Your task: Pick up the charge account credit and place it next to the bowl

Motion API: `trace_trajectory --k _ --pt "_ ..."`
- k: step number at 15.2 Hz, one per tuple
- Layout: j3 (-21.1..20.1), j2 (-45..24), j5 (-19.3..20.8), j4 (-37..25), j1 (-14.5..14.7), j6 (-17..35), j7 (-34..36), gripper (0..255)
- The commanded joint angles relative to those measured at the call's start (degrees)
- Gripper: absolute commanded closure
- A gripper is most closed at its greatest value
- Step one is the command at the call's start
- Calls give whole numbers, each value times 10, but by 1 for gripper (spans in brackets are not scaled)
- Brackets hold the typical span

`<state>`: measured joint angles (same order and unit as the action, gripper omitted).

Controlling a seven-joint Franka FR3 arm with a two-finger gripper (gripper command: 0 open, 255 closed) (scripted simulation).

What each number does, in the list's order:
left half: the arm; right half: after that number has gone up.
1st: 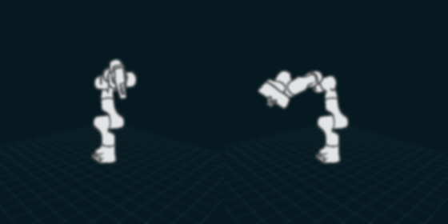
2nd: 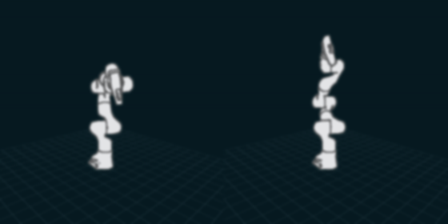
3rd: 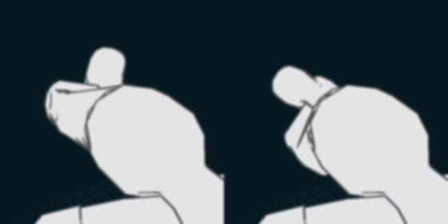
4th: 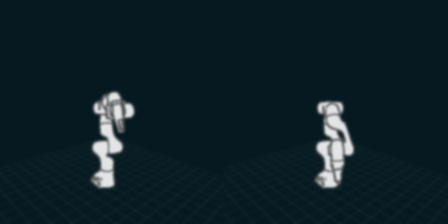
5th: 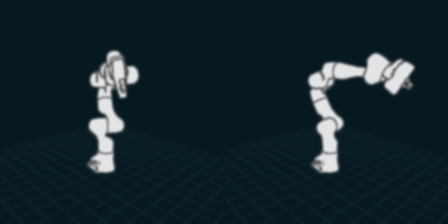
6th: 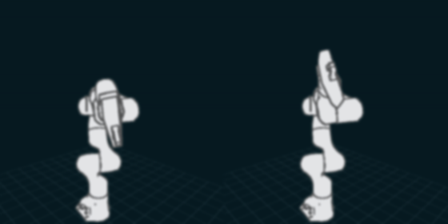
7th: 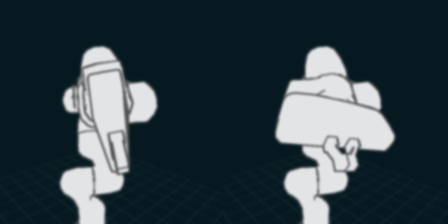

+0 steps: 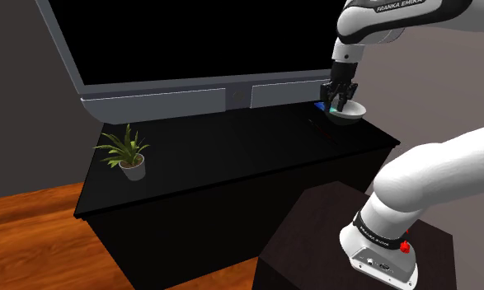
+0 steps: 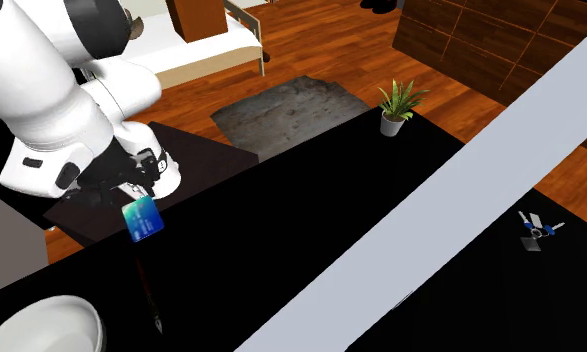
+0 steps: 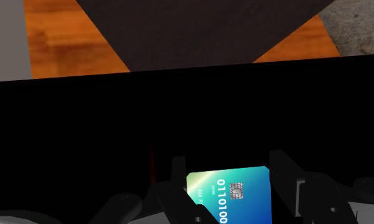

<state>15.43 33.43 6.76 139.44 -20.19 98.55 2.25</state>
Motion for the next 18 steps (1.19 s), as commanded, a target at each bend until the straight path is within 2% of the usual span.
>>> trace_trajectory --k 1,10,18 --pt "24 -5 17 -8 -13 -2 -31 255" --pt "130 -63 68 -73 -54 4 -162 255" --pt "231 -164 68 -171 -70 19 -293 255"
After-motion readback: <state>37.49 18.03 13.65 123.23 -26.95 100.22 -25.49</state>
